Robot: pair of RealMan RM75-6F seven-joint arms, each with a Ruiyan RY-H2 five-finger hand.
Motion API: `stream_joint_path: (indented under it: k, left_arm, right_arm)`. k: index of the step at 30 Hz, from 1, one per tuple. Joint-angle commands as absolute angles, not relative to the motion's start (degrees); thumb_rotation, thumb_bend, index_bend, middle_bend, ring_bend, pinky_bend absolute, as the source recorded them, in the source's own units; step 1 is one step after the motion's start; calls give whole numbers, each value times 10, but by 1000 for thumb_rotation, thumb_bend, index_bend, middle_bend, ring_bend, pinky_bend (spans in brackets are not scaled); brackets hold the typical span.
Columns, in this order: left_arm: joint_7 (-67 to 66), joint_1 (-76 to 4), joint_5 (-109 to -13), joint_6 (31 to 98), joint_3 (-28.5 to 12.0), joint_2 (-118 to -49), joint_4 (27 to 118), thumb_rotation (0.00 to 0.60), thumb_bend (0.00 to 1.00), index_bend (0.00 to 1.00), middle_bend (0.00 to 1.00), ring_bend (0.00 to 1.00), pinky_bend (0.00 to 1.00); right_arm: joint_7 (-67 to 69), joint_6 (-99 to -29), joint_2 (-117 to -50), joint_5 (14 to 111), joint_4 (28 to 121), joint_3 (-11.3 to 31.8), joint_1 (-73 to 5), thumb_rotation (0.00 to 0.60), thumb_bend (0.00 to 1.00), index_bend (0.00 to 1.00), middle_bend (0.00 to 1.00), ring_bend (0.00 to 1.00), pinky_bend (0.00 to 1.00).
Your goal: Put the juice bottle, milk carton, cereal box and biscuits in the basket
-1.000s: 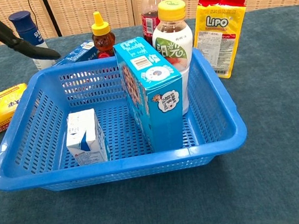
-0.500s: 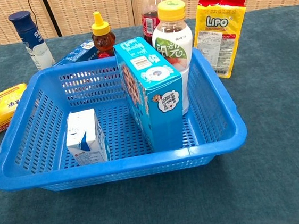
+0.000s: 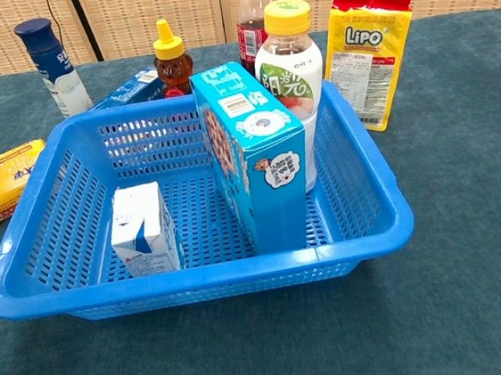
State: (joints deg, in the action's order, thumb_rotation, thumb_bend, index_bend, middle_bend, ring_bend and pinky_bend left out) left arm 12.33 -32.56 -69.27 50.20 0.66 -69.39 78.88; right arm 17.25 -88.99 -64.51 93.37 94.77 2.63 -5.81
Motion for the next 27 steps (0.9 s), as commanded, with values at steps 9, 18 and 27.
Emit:
stream_joint_path:
  k: [9,18,27]
  left_arm:
    - [43,-361,-603,416,-29,-796,681,371,274,0,0,0,73]
    - [64,-339,-644,488,-49,-813,673,600,592,462,415,431,512]
    - [187,-298,-773,627,-64,-727,759,600,589,525,425,442,520]
  right_arm:
    - [178,-894,-643,920,944,34,-56,600,0,0,0,0,0]
    - [184,-895,-642,917,943,37,-56,600,0,0,0,0,0]
    - [182,-896,-642,924,947,34,-56,600,0,0,0,0,0]
